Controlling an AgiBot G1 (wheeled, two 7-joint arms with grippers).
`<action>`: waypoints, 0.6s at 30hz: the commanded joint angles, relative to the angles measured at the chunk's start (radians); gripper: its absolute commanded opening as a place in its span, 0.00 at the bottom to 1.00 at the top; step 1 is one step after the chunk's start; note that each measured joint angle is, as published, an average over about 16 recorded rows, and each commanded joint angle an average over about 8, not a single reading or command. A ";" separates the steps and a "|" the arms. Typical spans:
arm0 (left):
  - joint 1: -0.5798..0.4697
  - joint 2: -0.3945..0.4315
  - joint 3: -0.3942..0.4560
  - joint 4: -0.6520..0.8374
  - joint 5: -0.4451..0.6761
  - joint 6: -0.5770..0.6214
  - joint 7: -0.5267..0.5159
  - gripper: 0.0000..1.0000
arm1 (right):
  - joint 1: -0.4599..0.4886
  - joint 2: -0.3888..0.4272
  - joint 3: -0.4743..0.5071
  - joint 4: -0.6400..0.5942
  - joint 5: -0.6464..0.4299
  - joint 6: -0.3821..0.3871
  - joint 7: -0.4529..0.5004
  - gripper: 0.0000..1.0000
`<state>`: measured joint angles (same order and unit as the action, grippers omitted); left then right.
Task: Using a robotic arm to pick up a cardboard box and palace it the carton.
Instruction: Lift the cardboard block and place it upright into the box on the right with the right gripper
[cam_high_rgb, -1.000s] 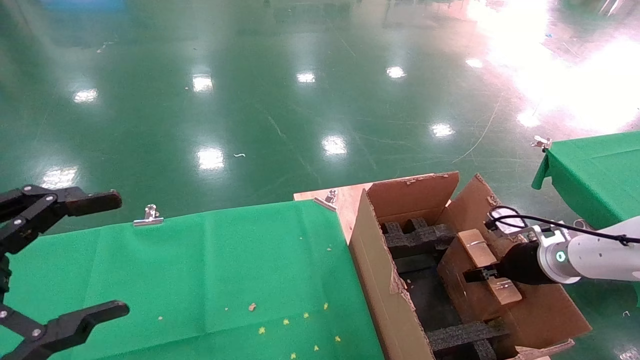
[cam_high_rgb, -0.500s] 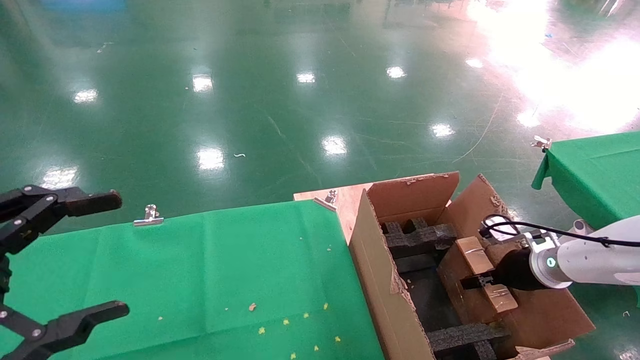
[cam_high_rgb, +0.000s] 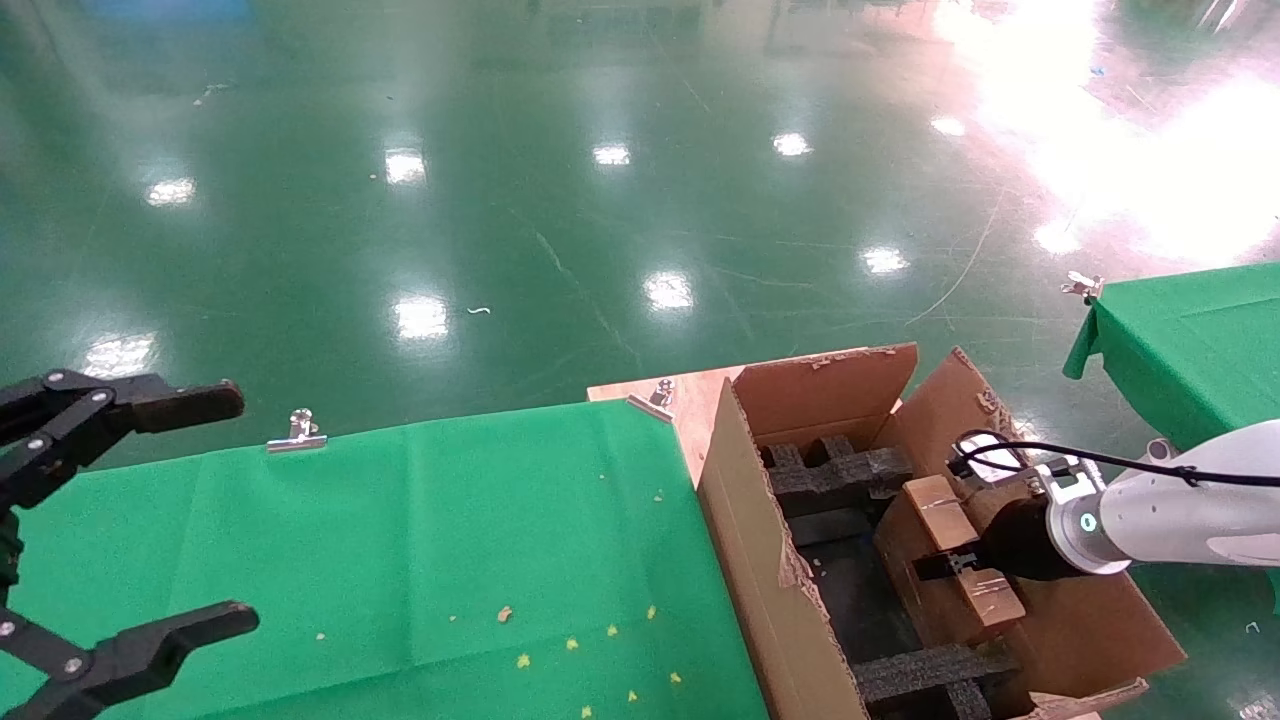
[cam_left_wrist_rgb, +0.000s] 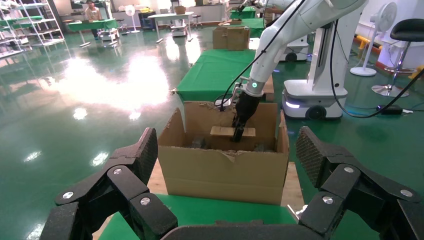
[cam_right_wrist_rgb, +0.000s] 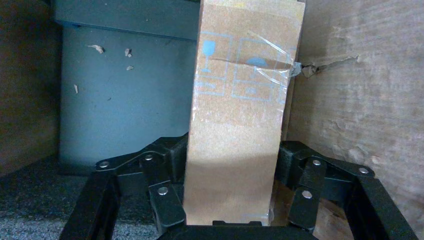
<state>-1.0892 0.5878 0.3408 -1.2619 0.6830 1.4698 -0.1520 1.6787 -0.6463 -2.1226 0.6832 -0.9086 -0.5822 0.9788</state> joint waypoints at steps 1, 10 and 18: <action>0.000 0.000 0.000 0.000 0.000 0.000 0.000 1.00 | -0.001 -0.001 0.001 -0.002 0.002 -0.002 -0.001 1.00; 0.000 0.000 0.000 0.000 0.000 0.000 0.000 1.00 | 0.008 0.006 0.000 0.007 0.001 -0.002 0.003 1.00; 0.000 0.000 0.000 0.000 0.000 0.000 0.000 1.00 | 0.029 0.026 0.001 0.032 -0.003 -0.010 -0.001 1.00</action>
<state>-1.0892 0.5878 0.3410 -1.2617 0.6830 1.4698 -0.1518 1.7085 -0.6196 -2.1221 0.7176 -0.9127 -0.5903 0.9797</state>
